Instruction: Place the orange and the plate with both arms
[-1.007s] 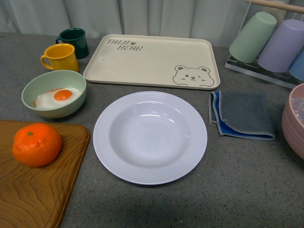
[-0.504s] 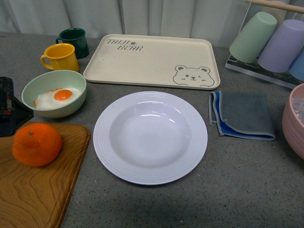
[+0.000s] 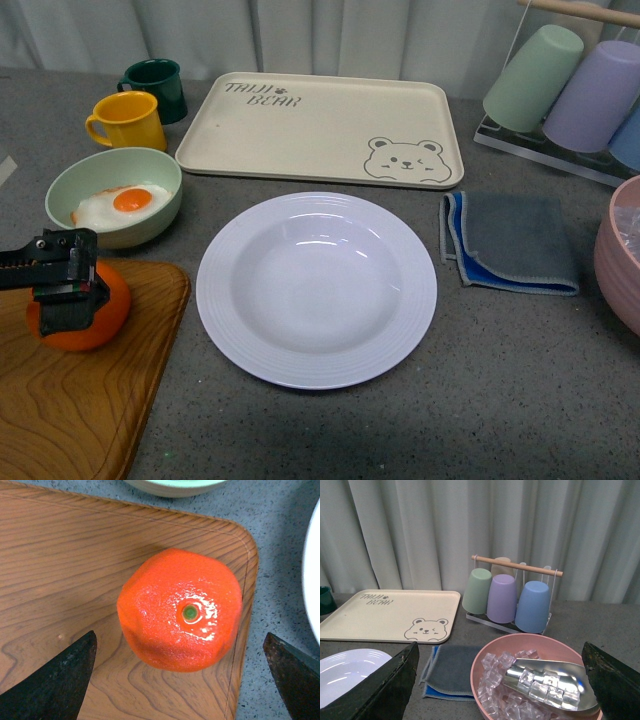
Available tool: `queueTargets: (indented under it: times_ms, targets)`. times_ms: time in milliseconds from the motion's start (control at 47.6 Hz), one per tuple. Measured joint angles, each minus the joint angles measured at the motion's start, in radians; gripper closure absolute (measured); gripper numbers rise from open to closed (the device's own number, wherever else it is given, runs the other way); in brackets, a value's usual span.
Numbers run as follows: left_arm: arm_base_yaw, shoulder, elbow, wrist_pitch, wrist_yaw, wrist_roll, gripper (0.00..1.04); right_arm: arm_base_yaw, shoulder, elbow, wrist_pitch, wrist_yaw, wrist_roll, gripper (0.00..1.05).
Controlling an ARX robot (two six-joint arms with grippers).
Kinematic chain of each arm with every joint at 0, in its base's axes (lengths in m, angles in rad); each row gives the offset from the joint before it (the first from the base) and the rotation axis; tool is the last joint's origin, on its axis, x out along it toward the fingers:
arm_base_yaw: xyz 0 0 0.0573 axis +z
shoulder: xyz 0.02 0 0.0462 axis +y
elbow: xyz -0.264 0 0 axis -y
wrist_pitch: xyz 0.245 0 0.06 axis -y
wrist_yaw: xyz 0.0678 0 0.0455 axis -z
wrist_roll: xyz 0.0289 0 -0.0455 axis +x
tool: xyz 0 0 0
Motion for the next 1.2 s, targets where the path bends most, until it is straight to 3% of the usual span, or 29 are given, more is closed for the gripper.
queueTargets:
  times_ms: [252,504,693,923,1196]
  targets:
    - [0.004,0.066,0.025,0.033,0.024,-0.007,0.08,0.000,0.000,0.000,0.000,0.000,0.000,0.09]
    - [0.017,0.089,0.040,0.036,0.017,-0.015,0.43,0.000,0.000,0.000,0.000,0.000,0.000,0.09]
    - [0.004,0.047,0.041,0.013,0.027,-0.040,0.50,0.000,0.000,0.000,0.000,0.000,0.000,0.09]
    - [-0.118,-0.028,0.101,0.030,0.026,-0.064,0.51,0.000,0.000,0.000,0.000,0.000,0.000,0.09]
    - [-0.336,0.106,0.240,0.039,-0.030,-0.095,0.51,0.000,0.000,0.000,0.000,0.000,0.000,0.09]
